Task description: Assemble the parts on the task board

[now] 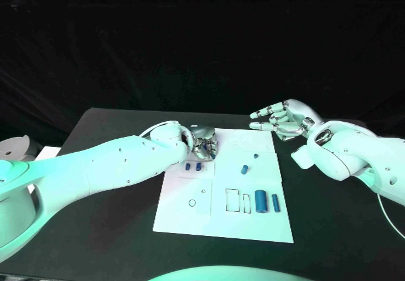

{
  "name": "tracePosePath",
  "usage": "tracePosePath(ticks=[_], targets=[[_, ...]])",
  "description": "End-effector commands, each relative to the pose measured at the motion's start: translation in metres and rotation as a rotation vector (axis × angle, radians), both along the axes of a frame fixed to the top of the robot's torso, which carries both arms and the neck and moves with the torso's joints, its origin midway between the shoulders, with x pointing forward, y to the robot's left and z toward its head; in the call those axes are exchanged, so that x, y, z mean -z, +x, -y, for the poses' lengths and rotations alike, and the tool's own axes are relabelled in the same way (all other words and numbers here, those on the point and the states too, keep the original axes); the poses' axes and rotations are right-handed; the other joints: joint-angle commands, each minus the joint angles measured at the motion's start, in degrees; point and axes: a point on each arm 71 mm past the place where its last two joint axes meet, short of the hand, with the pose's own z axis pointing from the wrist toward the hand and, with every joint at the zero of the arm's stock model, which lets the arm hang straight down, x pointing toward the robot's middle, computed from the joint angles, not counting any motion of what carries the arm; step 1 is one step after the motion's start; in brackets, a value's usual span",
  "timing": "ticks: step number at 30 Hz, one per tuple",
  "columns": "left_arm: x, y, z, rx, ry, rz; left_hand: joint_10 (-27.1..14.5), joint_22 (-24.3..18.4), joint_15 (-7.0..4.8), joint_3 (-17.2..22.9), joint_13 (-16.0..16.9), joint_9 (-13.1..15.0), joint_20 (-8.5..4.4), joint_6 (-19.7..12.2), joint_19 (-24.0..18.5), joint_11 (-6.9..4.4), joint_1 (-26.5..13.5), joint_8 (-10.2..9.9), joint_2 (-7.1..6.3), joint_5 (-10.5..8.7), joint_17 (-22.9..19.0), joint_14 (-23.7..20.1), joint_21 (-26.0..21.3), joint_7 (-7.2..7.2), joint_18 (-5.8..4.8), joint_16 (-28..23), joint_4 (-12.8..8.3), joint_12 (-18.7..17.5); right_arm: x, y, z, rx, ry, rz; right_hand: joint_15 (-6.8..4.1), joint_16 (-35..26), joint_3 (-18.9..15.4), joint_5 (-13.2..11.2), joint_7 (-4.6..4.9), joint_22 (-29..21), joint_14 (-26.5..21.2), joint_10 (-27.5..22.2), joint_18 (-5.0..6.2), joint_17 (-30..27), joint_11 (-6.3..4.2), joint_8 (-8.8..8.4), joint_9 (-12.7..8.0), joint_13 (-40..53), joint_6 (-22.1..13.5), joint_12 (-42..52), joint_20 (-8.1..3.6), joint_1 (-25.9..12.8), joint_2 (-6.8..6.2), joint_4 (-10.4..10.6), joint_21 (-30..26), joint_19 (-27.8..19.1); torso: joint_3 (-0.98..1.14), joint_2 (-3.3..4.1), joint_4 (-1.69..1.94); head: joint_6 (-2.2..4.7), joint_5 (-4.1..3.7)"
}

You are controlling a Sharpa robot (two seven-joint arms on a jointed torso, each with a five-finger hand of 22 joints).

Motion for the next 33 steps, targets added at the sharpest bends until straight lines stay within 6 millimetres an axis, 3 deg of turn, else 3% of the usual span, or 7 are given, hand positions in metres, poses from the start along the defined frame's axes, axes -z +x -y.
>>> tracePosePath(ticks=[1,17,29,33], targets=[[-0.002,-0.002,-0.001,-0.013,-0.070,-0.001,0.44,-0.06,-0.42,0.52,-0.04,0.03,-0.45,0.61,1.26,-0.04,-0.60,0.04,-0.04,-0.09,-0.03,2.79,-0.08,0.07,-0.40,0.36,-0.21,-0.35,0.000,-0.001,-0.002,-0.018,-0.001,-0.001,-0.37,-0.13,-0.37,0.32,-0.14,0.01,4.53,-0.13,0.41,9.30,-0.01,0.22,0.09,0.02,0.29,0.04,0.01,0.00,0.65,0.00,-0.30,-0.39,-0.05,-0.02,0.03,0.05,-0.13],[-0.018,-0.007,-0.029,-0.089,-0.200,-0.014,0.69,0.01,-0.36,1.08,-0.09,-0.08,-0.46,0.83,1.28,0.04,-0.98,-0.09,-0.22,-0.07,-0.09,2.79,-0.06,0.24,-0.42,0.42,-0.57,-0.72,0.001,0.000,0.000,-0.013,-0.003,-0.002,-0.37,-0.11,-0.43,0.34,-0.15,0.06,4.55,-0.08,0.40,9.33,-0.02,0.24,0.10,0.07,0.34,0.13,0.00,0.03,0.73,-0.02,-0.28,-0.35,-0.04,-0.09,0.19,0.47,0.14],[-0.023,-0.008,-0.054,-0.137,-0.206,-0.034,0.81,0.17,-0.32,1.32,-0.12,-0.16,-0.44,0.93,1.32,0.10,-1.34,-0.19,-0.41,-0.08,-0.09,2.79,0.09,0.29,-0.46,0.47,-0.73,-0.97,0.001,0.000,0.002,-0.011,-0.005,-0.004,-0.37,-0.11,-0.43,0.34,-0.15,0.06,4.55,-0.08,0.40,9.33,-0.02,0.24,0.10,0.07,0.34,0.13,0.00,0.03,0.73,-0.02,-0.28,-0.35,-0.11,-0.02,0.16,0.54,0.23],[-0.021,-0.008,-0.060,-0.151,-0.189,-0.051,0.83,0.18,-0.31,1.35,-0.13,-0.17,-0.43,0.94,1.32,0.10,-1.40,-0.21,-0.44,-0.09,-0.08,2.80,0.10,0.29,-0.46,0.48,-0.74,-1.00,0.001,0.000,0.002,-0.011,-0.005,-0.004,-0.37,-0.11,-0.43,0.34,-0.15,0.06,4.55,-0.08,0.40,9.33,-0.02,0.24,0.10,0.07,0.34,0.13,0.00,0.03,0.73,-0.02,-0.28,-0.35,-0.04,-0.03,0.14,0.56,0.31]])
